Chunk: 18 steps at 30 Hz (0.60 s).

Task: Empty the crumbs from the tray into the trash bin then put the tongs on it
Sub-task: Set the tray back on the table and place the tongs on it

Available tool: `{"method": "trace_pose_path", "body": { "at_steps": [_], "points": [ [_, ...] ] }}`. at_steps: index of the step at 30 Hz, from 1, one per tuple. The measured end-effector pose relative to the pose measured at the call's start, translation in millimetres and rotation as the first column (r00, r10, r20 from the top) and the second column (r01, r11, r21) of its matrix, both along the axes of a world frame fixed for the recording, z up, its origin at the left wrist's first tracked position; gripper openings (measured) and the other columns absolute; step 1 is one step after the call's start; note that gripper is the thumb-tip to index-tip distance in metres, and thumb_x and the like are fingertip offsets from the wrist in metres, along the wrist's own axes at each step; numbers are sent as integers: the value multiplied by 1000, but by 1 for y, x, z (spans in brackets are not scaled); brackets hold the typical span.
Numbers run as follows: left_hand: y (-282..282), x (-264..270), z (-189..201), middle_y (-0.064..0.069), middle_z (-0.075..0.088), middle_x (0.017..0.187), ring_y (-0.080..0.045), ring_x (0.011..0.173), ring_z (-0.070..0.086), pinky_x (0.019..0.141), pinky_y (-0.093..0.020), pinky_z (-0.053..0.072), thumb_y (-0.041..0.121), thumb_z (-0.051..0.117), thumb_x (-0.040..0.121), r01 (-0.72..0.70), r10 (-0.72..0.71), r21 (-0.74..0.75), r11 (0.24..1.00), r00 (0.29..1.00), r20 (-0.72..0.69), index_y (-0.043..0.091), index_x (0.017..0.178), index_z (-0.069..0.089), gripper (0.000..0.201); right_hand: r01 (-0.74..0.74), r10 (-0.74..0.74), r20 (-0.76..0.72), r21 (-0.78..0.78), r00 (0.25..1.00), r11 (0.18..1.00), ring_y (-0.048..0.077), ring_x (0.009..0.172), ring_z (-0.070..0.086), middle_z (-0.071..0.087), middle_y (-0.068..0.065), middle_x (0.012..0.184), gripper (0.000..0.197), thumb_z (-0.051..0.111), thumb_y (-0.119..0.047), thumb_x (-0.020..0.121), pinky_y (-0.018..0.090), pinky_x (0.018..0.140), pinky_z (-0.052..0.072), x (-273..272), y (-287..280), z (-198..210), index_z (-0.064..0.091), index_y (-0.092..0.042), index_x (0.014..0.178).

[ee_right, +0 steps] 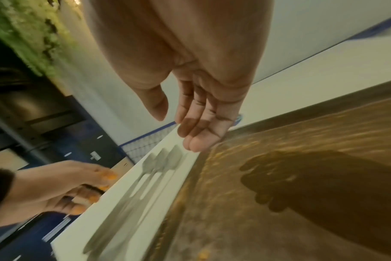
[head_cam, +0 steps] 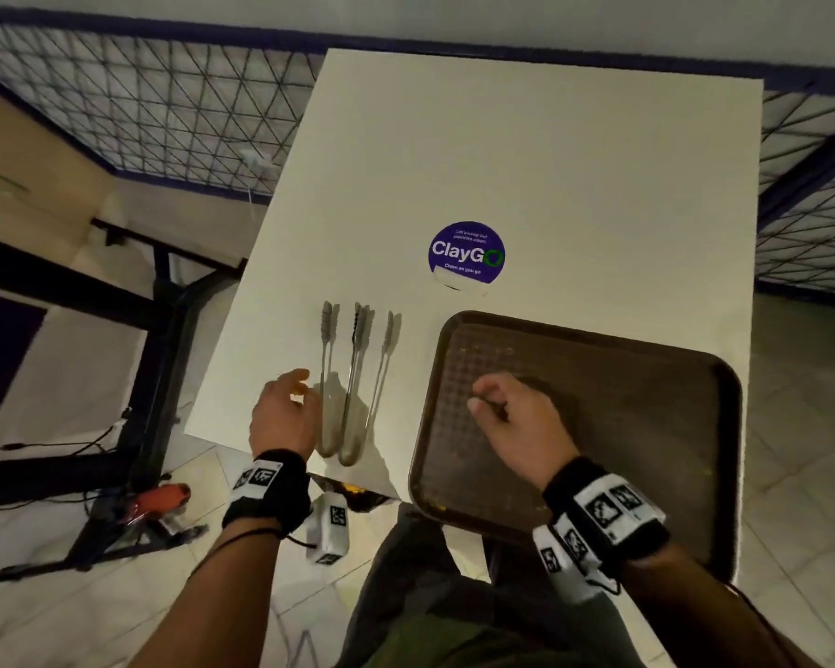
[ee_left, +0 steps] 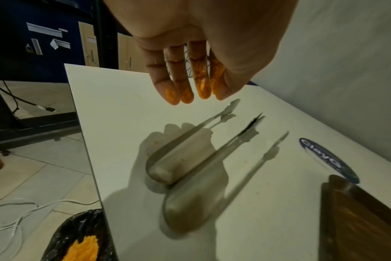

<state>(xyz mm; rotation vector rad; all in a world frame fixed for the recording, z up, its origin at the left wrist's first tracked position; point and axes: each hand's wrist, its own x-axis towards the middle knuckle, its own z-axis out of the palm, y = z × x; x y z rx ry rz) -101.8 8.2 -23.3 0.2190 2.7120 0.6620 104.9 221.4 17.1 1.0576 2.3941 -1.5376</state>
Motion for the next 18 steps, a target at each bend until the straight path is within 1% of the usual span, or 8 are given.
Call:
{"method": "trace_pose_path", "body": {
  "at_steps": [1, 3, 4, 6, 9, 12, 15, 18],
  "points": [
    [-4, -8, -4, -4, 64, 118, -24, 95, 63, 86, -34, 46, 30, 56, 95, 7, -6, -14, 1000, 1000, 28, 23, 126, 62, 32, -24, 24, 3, -26, 1000, 999, 3, 93, 58, 61, -13, 103, 17, 56, -33, 95, 17, 80, 45, -20, -12, -3, 55, -29, 111],
    [-8, -20, -14, -4, 65, 118, -25, 99, 64, 89, -38, 49, 39, 55, 96, 34, -31, -38, 999, 997, 76, 23, 127, 61, 35, -30, 33, 37, -66, 999, 997, 10, 91, 60, 63, -5, 103, 25, 56, -36, 94, 27, 82, 51, -57, -34, -12, 51, -28, 117],
    [-9, -23, -18, -4, 65, 117, -26, 101, 64, 90, -40, 50, 46, 53, 96, 57, -51, -49, 997, 994, 99, 24, 127, 60, 39, -22, 28, 73, -77, 997, 997, 14, 93, 61, 63, -1, 103, 30, 56, -37, 93, 32, 85, 52, -74, -44, -18, 48, -27, 121],
    [-10, -28, -24, -4, 65, 118, -28, 105, 62, 92, -44, 50, 53, 48, 97, 114, -101, -83, 990, 984, 149, 25, 127, 58, 42, 15, 1, 172, -94, 985, 995, 22, 101, 60, 62, 6, 110, 42, 56, -39, 93, 36, 92, 50, -102, -60, -30, 41, -23, 128],
    [-9, -31, -29, -6, 62, 121, -32, 108, 60, 92, -44, 48, 45, 47, 98, 198, -171, -118, 973, 963, 206, 24, 128, 54, 37, 96, -56, 311, -114, 949, 989, 29, 114, 56, 54, 9, 127, 52, 57, -38, 92, 39, 99, 46, -132, -79, -47, 36, -16, 134],
    [-6, -31, -34, -5, 63, 118, -33, 103, 61, 86, -42, 48, 41, 45, 97, 222, -189, -129, 967, 956, 226, 24, 123, 53, 32, 141, -115, 388, -38, 915, 989, 32, 121, 48, 39, 10, 139, 52, 56, -32, 92, 36, 102, 43, -151, -90, -59, 37, -10, 135],
    [-4, -29, -40, -5, 64, 112, -33, 97, 62, 79, -37, 44, 39, 42, 99, 220, -186, -126, 967, 953, 239, 22, 116, 52, 26, 158, -160, 423, 40, 892, 987, 37, 113, 51, 47, 15, 128, 45, 54, -26, 89, 43, 95, 48, -162, -96, -67, 39, -9, 127],
    [-3, -30, -43, -5, 64, 109, -33, 94, 61, 76, -35, 40, 37, 43, 99, 222, -192, -112, 969, 954, 232, 21, 111, 51, 23, 146, -160, 414, 66, 896, 987, 39, 101, 59, 56, 15, 115, 32, 50, -22, 82, 45, 86, 54, -165, -98, -73, 43, -14, 112]
  ]
}}
